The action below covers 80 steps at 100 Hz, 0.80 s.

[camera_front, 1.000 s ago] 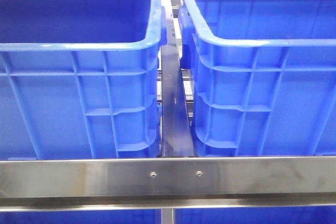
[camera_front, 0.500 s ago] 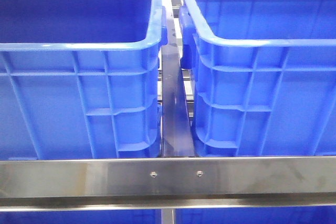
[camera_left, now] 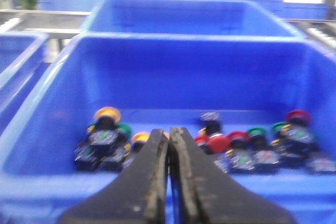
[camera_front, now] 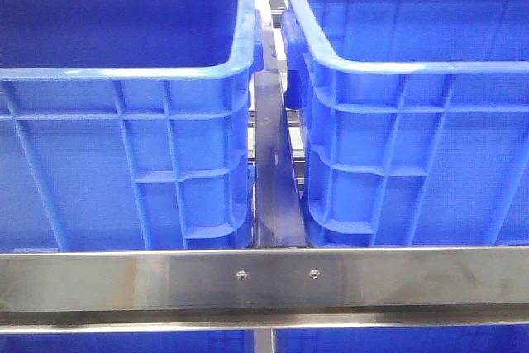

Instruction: Pick red and yellow buttons and place in box

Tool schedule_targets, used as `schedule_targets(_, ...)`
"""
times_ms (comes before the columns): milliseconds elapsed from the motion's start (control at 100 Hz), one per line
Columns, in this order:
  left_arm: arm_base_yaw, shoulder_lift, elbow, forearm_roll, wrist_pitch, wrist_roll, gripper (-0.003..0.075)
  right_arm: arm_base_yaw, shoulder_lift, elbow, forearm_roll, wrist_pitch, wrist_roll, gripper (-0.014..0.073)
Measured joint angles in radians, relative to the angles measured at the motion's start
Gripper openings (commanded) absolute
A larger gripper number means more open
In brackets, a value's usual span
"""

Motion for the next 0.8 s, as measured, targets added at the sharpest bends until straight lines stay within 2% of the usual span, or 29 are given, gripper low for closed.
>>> schedule_targets(180, 0.041, -0.074, 0.096, -0.002, -0.006, 0.004, -0.0019, 0.0, 0.0, 0.0, 0.0, 0.0, 0.0, -0.0068)
schedule_targets(390, 0.046, -0.076, 0.198, -0.002, -0.099, 0.005, -0.0019, 0.0, 0.0, 0.0, 0.0, 0.0, 0.0, -0.0068)
schedule_targets(540, 0.046, -0.076, 0.204, -0.002, -0.182, 0.005, -0.0019, 0.0, 0.0, 0.0, 0.0, 0.0, 0.0, -0.0068)
schedule_targets(800, 0.046, -0.076, 0.204, -0.002, -0.219, 0.005, -0.0019, 0.0, 0.0, 0.0, 0.0, 0.0, 0.0, -0.0068)
